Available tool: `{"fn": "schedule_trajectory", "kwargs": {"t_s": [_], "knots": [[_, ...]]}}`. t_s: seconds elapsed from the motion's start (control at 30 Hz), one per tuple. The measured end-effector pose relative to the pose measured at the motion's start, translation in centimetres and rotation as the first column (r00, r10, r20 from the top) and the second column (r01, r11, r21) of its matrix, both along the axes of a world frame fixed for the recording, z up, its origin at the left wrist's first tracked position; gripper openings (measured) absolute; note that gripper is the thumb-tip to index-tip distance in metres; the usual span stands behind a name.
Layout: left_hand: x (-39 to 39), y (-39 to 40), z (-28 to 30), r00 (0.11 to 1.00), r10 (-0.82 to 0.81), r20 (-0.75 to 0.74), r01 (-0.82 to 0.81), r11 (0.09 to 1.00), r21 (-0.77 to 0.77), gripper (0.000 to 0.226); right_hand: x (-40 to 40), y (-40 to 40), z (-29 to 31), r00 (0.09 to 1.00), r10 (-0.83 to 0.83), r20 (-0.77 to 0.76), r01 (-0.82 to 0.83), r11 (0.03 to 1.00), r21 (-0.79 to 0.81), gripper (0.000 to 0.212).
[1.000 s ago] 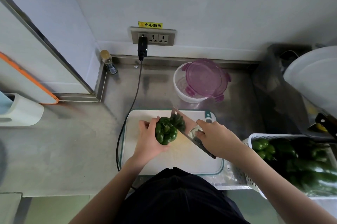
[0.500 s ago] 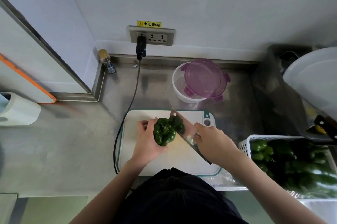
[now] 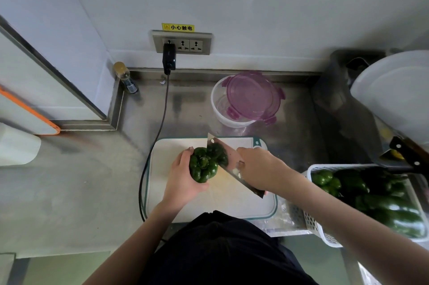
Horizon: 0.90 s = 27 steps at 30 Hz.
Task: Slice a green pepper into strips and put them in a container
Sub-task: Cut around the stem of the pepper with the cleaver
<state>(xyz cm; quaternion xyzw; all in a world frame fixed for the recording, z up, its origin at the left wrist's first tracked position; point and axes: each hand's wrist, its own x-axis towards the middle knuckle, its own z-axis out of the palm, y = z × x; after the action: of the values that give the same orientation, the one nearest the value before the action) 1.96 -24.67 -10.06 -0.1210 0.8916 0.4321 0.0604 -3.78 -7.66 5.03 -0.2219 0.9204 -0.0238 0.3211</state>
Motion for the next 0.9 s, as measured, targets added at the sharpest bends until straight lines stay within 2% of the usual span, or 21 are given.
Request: {"fn": "schedule_trajectory", "kwargs": {"t_s": [0.2, 0.43, 0.53, 0.57, 0.7, 0.83, 0.9], "knots": [[0.0, -0.2, -0.4, 1.0, 0.004, -0.008, -0.004, 1.0, 0.011, 0.097, -0.7, -0.5, 1.5, 0.968, 0.249, 0.018, -0.25, 0.961, 0.118, 0.034], [-0.1, -0.2, -0.6, 1.0, -0.002, 0.0, 0.002, 1.0, 0.017, 0.098, -2.1, -0.2, 0.1, 0.994, -0.033, 0.107, 0.031, 0.999, 0.02, 0.029], [-0.1, -0.1, -0.6, 1.0, 0.007, -0.004, -0.007, 1.0, 0.018, 0.095, -1.3, -0.3, -0.1, 0.991, -0.049, 0.123, 0.049, 0.999, 0.005, 0.029], [-0.1, -0.1, -0.6, 1.0, 0.011, -0.013, -0.011, 1.0, 0.013, 0.094, -1.0, -0.3, -0.3, 0.991, 0.009, 0.133, -0.011, 1.0, 0.012, 0.029], [-0.2, -0.1, -0.7, 0.999, 0.026, -0.022, -0.025, 0.999, 0.02, 0.09, -1.5, -0.7, -0.7, 0.985, -0.05, 0.167, 0.053, 0.999, -0.013, 0.031], [-0.3, -0.1, -0.8, 1.0, 0.017, -0.019, -0.017, 0.999, 0.028, 0.09, -1.6, -0.6, -1.5, 0.992, 0.038, 0.123, -0.04, 0.999, 0.014, 0.018], [-0.4, 0.0, -0.8, 1.0, 0.012, -0.019, -0.011, 1.0, 0.028, 0.091, -1.9, -0.7, -1.7, 0.989, 0.006, 0.151, -0.009, 1.0, 0.018, 0.016]]}}
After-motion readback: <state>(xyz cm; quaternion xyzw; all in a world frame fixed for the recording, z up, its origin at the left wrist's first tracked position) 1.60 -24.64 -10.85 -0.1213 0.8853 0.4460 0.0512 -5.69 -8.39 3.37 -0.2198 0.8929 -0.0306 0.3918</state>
